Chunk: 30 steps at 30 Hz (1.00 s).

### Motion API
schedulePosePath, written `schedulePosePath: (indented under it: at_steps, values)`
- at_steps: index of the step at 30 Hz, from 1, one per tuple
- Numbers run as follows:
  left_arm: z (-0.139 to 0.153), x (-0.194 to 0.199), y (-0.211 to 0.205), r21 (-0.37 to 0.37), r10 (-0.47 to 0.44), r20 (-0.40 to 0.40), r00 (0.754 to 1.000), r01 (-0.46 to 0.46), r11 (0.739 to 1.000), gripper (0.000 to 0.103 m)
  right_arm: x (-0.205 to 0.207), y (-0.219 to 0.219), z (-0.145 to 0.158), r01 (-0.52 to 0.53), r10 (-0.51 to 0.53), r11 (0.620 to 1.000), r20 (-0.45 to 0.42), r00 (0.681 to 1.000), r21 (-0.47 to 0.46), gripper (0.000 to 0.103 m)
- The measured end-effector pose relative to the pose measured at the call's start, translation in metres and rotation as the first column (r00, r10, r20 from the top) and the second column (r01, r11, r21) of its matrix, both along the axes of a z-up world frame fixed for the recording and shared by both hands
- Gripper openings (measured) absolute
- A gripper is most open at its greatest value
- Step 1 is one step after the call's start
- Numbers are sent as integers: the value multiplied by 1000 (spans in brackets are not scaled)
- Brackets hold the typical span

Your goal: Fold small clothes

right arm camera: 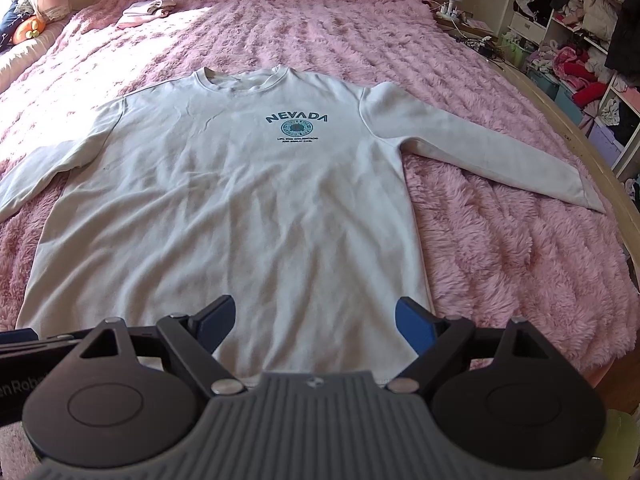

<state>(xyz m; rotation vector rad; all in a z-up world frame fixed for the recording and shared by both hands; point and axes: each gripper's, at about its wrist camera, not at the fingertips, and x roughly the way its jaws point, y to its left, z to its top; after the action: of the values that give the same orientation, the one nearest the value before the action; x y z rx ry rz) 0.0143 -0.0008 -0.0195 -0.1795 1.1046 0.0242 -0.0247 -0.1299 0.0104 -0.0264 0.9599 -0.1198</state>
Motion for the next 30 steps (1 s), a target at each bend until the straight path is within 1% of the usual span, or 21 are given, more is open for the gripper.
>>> schedulePosePath:
  at_steps: [2, 4, 6, 8, 10, 12, 13, 14, 15, 16, 17, 18, 19, 21, 23, 24, 25, 26, 27, 29, 30]
  values:
    - [0, 4, -2, -14, -12, 4, 1000, 12, 1000, 87, 1, -5, 0, 8, -8, 1000, 15, 1000, 2, 83]
    - [1, 10, -6, -30, -36, 17, 999, 37, 999, 87, 4, -14, 2, 20, -21, 1000, 52, 998, 6, 83]
    - [1, 19, -12, -53, -68, 34, 997, 70, 996, 87, 8, -35, 5, 66, -68, 998, 107, 992, 19, 83]
    - [0, 31, -19, -103, -93, 58, 994, 99, 990, 87, 12, -57, 6, 124, -127, 992, 148, 981, 30, 83]
    - [-4, 45, -26, -191, -119, 78, 990, 132, 973, 87, 19, -90, 6, 181, -189, 982, 191, 963, 61, 83]
    - [-8, 57, -32, -264, -131, 103, 986, 154, 952, 87, 23, -134, 6, 247, -270, 962, 255, 928, 120, 83]
    - [-10, 66, -40, -312, -147, 125, 981, 180, 933, 87, 23, -154, 5, 266, -303, 951, 290, 908, 159, 83]
    - [-13, 72, -46, -341, -164, 136, 977, 202, 918, 87, 23, -172, 3, 281, -331, 940, 318, 889, 193, 83]
    - [-15, 81, -54, -372, -187, 157, 970, 233, 899, 87, 24, -195, 1, 307, -372, 923, 341, 863, 231, 83]
    - [-17, 88, -62, -392, -207, 175, 963, 261, 882, 87, 25, -215, -3, 329, -407, 908, 360, 839, 260, 83]
    - [-19, 95, -69, -404, -220, 182, 958, 277, 872, 87, 26, -231, -7, 352, -438, 894, 368, 820, 279, 83]
    - [-22, 105, -81, -424, -244, 198, 949, 307, 852, 87, 30, -251, -12, 385, -475, 876, 371, 798, 292, 83]
    - [-25, 113, -90, -437, -265, 210, 941, 332, 836, 87, 32, -263, -16, 399, -491, 868, 384, 782, 297, 83]
    - [-33, 131, -109, -457, -300, 215, 929, 367, 810, 87, 35, -303, -27, 429, -540, 839, 425, 726, 333, 83]
    - [-41, 146, -124, -484, -317, 243, 917, 398, 780, 87, 39, -330, -39, 440, -572, 818, 445, 689, 369, 82]
    - [-44, 151, -130, -501, -323, 259, 910, 412, 761, 87, 45, -351, -46, 461, -601, 798, 440, 667, 389, 82]
    - [-48, 160, -139, -516, -339, 291, 895, 445, 732, 87, 47, -361, -51, 465, -611, 790, 445, 654, 399, 81]
    - [-51, 167, -145, -514, -350, 313, 883, 467, 719, 87, 51, -375, -58, 484, -635, 771, 446, 631, 413, 80]
    - [-55, 175, -154, -505, -359, 330, 873, 484, 714, 87, 54, -386, -63, 496, -651, 758, 442, 617, 424, 76]
    - [-64, 190, -169, -486, -374, 348, 860, 507, 712, 87, 61, -409, -77, 511, -685, 726, 417, 597, 460, 72]
    - [-70, 198, -176, -483, -378, 352, 856, 513, 710, 87, 66, -419, -83, 516, -703, 707, 397, 590, 484, 66]
